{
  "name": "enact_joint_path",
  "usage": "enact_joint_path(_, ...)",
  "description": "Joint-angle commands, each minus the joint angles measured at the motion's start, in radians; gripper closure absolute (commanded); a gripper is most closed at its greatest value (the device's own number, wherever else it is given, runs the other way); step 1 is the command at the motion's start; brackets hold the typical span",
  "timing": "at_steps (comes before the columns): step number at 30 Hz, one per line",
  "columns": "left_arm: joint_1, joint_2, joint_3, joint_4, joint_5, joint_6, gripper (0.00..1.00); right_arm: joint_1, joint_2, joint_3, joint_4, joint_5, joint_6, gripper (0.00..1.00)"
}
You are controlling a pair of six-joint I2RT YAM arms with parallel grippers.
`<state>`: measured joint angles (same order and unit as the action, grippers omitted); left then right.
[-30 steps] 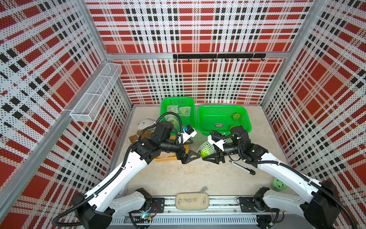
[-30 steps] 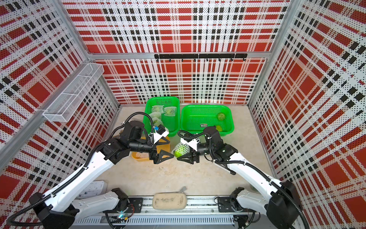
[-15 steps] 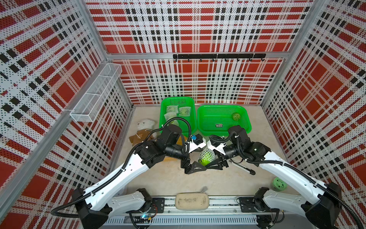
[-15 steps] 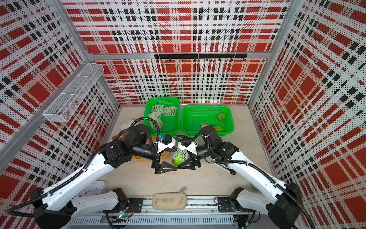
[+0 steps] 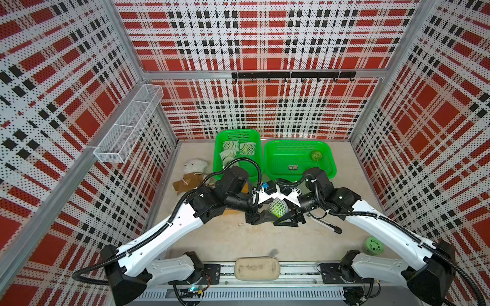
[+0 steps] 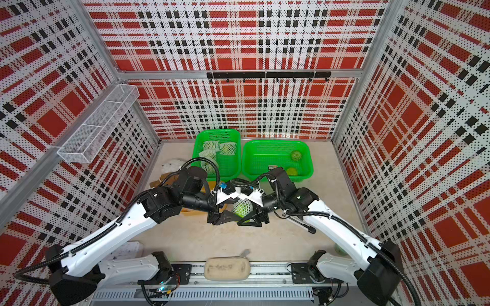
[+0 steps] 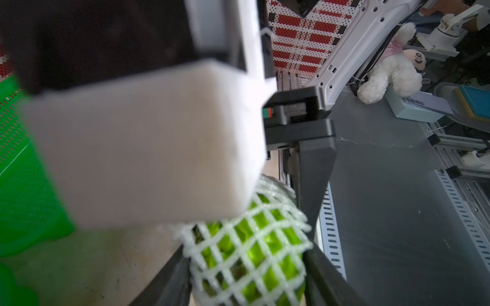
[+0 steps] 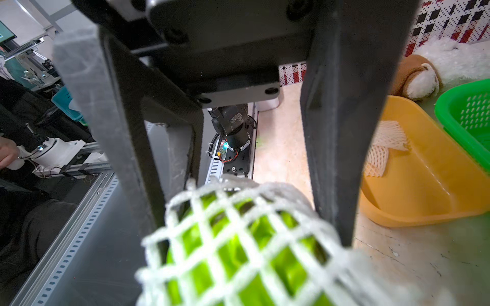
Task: Sleeve custard apples in foam nets
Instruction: Place the custard apple in the basket.
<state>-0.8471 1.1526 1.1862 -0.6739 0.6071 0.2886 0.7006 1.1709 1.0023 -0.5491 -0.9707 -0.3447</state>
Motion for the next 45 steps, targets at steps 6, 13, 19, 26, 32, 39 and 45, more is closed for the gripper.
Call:
enact_joint_path(6, 0.098, 0.009, -0.033, 0.129, -0.047, -0.111, 0.58, -0.082, -0.025, -0.034, 0.111, 0.033, 0.074, 0.0)
enact_joint_path(13, 0.209, 0.1, -0.024, 0.206, -0.249, -0.191, 0.59, -0.212, -0.118, -0.121, 0.21, 0.182, 0.192, 0.0)
enact_joint_path(19, 0.3, 0.281, 0.026, 0.28, -0.622, -0.28, 0.61, -0.306, -0.096, -0.088, 0.221, 0.459, 0.318, 0.0)
enact_joint_path(26, 0.385, 0.548, 0.174, 0.374, -0.733, -0.264, 0.63, -0.384, -0.029, -0.047, 0.204, 0.522, 0.383, 0.0)
enact_joint_path(32, 0.382, 0.785, 0.4, 0.363, -0.811, -0.214, 0.64, -0.455, 0.042, -0.008, 0.213, 0.588, 0.427, 0.0)
enact_joint_path(39, 0.342, 0.975, 0.571, 0.241, -0.957, -0.226, 0.62, -0.484, 0.285, 0.226, 0.08, 0.793, 0.464, 0.0)
enact_joint_path(45, 0.353, 1.072, 0.632, 0.189, -0.967, -0.278, 0.6, -0.496, 0.496, 0.366, 0.07, 0.988, 0.484, 0.0)
